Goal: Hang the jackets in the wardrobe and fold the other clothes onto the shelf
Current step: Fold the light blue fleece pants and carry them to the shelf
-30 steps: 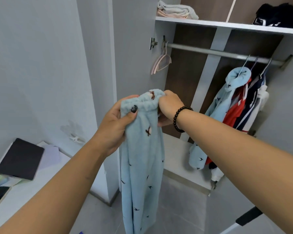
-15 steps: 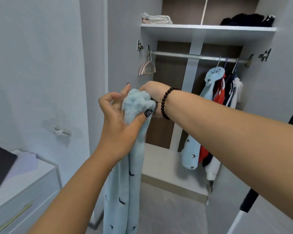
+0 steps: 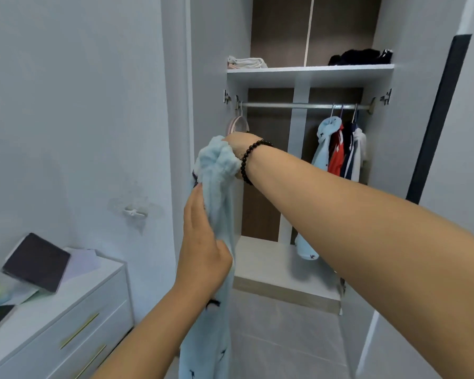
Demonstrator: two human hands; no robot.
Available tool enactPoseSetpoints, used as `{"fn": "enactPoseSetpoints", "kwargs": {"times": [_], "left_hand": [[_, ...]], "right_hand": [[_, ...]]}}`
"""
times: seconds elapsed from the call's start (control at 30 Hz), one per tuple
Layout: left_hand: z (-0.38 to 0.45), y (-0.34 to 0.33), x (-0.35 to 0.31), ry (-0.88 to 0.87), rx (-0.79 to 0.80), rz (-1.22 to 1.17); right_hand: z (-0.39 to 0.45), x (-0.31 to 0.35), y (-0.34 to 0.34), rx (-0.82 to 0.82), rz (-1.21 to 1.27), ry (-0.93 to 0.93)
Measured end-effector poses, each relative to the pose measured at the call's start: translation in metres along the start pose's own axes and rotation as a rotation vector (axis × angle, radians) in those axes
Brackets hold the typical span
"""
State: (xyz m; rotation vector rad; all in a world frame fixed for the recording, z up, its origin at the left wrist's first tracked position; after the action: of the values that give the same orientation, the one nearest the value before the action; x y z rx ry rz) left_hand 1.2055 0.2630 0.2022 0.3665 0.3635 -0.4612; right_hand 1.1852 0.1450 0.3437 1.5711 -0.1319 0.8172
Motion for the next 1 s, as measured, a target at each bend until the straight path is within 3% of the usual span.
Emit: {"fn": "enactPoseSetpoints", "kwargs": {"times": [0.17, 0.23, 0.3, 0.4, 0.57, 0.73, 0.83, 0.93, 1.0], "left_hand": [[-0.052, 0.020, 0.000, 0.026, 0.053, 0.012], [-0.058, 0.019, -0.007, 0.050, 0.052, 0.054], [-0.057, 0.020, -0.017, 0.058, 0.021, 0.067], [-0.059, 0.020, -0.039, 0.033, 0.004, 0.023], [-0.088, -0.019, -0.083, 0.002, 0.208, 0.099], [-0.113, -0.050, -0.107, -0.011, 0.402, 0.151], [-0.128, -0.066, -0.134, -0.085, 0.518, 0.083], [-0.142, -0.085, -0.168, -0.200, 0.582, 0.051], [-0.147, -0.095, -0.182, -0.256, 0.600, 0.047]], "right_hand": [[-0.039, -0.003, 0.013, -0.090, 0.007, 0.059], [-0.046, -0.008, 0.013, -0.023, 0.121, 0.038], [-0.058, -0.006, 0.026, -0.109, -0.004, 0.125], [-0.075, -0.028, 0.045, -0.062, 0.038, 0.031], [-0.109, -0.088, 0.088, -0.157, -0.086, -0.107], [-0.136, -0.165, 0.129, -0.198, 0.199, -0.109], [-0.160, -0.216, 0.151, -0.214, -0.089, -0.195], [-0.189, -0.261, 0.177, -0.344, -0.351, -0.309], [-0.210, -0.287, 0.183, -0.345, -0.365, -0.383]]}}
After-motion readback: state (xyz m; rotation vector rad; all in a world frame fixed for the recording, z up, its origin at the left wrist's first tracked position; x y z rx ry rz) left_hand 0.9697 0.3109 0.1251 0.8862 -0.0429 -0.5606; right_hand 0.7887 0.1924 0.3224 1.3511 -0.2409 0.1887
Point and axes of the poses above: each hand's wrist, its own z-axis towards the middle knuckle, its own y-axis out of the back of the hand, x = y × z, the point moved 7 cm from there along z, towards the middle knuckle, and after that the axes turned 15 degrees about -y, right-handed, at the moved point
